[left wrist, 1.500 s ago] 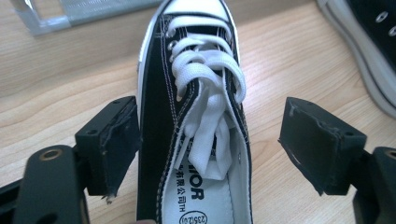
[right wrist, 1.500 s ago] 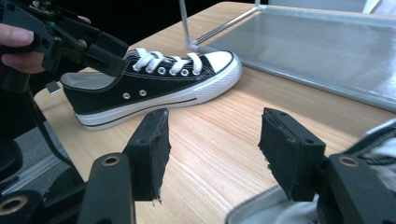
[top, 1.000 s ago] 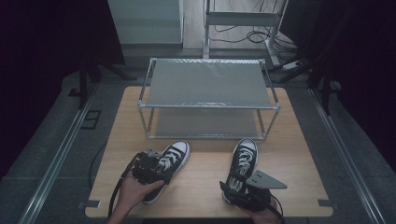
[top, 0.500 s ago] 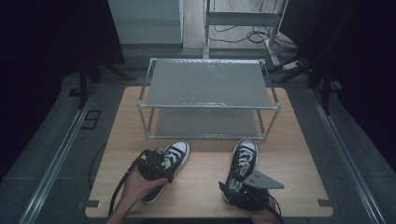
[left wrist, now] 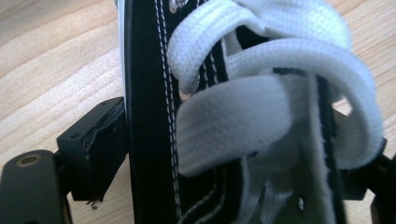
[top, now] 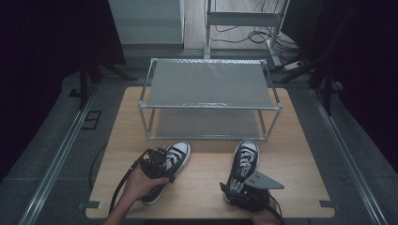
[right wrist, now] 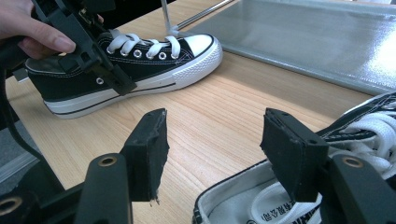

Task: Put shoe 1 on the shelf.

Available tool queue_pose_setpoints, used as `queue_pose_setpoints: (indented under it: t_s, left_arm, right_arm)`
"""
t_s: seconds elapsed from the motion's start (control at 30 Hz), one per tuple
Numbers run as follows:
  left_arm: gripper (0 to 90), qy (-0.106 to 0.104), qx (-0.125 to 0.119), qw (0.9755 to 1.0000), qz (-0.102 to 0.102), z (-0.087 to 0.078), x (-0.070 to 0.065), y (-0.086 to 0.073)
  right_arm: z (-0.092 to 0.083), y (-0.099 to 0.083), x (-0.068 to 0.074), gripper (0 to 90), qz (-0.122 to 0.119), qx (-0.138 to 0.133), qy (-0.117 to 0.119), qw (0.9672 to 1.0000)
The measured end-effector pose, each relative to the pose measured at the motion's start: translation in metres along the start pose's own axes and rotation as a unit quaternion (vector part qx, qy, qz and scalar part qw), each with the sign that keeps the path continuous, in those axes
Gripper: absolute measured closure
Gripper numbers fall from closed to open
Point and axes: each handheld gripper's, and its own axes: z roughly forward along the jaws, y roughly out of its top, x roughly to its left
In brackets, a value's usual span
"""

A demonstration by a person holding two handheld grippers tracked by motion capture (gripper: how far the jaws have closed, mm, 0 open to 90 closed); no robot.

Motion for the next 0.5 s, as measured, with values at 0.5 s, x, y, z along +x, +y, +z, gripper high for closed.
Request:
queue_pose_setpoints:
  t_s: [0.5]
  left_arm:
    - [17.8,-0.044,-0.021,0.9982,0.035,-0.0087,0.0024,-0.0023]
  right_arm:
    - [-0.0023,-0.0002,-0.0060,41.1,0.005,-0.001,-0.007,1.0000]
